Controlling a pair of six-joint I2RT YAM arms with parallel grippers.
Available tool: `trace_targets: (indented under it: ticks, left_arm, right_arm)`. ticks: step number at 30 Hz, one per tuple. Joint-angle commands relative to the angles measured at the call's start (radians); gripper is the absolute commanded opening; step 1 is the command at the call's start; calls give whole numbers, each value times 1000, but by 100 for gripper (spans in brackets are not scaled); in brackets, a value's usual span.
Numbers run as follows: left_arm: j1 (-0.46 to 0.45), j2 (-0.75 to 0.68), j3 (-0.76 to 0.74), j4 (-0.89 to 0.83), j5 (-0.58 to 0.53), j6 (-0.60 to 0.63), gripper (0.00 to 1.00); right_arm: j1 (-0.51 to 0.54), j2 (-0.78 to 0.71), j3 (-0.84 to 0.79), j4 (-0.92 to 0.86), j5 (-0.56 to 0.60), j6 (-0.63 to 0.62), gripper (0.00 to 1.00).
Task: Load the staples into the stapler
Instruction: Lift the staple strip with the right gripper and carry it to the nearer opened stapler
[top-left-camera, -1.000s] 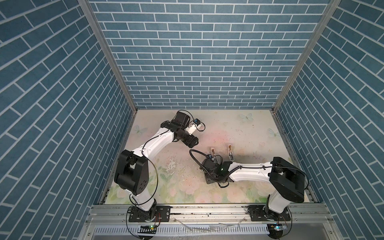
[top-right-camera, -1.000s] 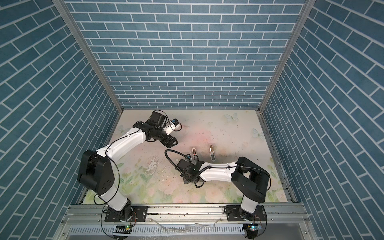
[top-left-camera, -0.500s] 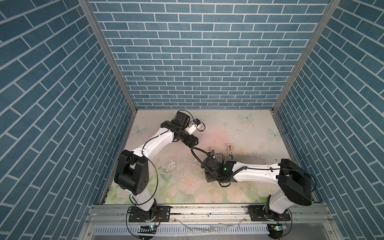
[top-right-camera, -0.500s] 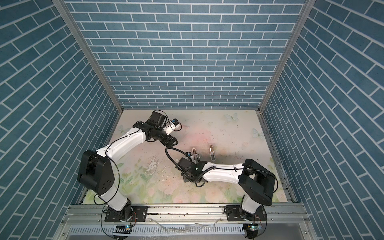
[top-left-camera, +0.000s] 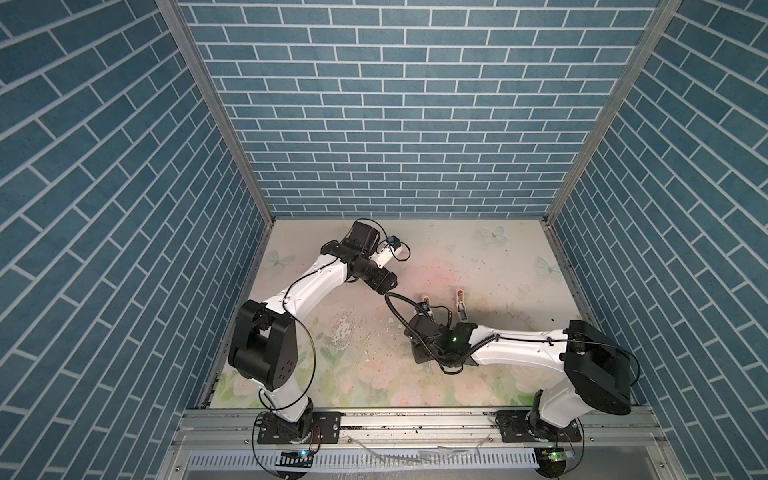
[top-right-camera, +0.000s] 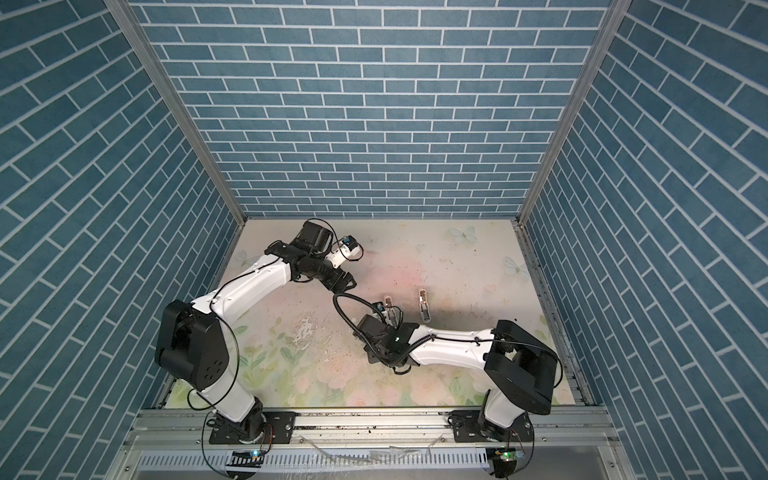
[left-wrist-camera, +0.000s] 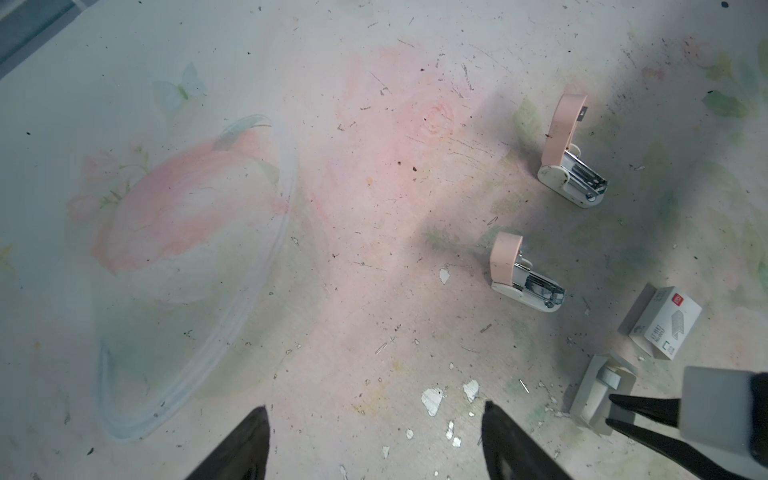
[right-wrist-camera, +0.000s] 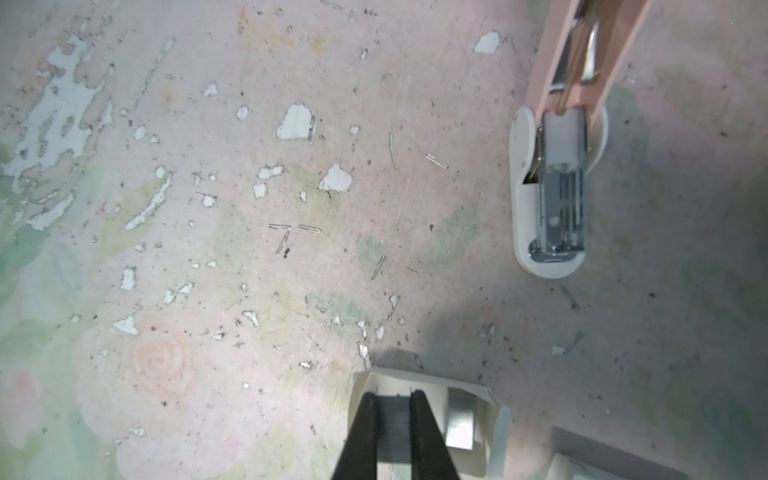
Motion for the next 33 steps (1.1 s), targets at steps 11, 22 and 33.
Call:
trace_targets:
  ticks: [11, 22, 33]
  left_arm:
    - [25, -37, 23, -34, 16, 27, 81]
    - [36, -43, 3, -19, 34, 28, 81]
    - [46, -40, 2, -21, 54, 39, 81]
  right_arm:
    - [-149, -104, -32, 66, -42, -116, 7]
    - [-276, -113, -103, 212, -117, -197, 8]
    - [-310, -91, -125, 293, -139, -271, 8]
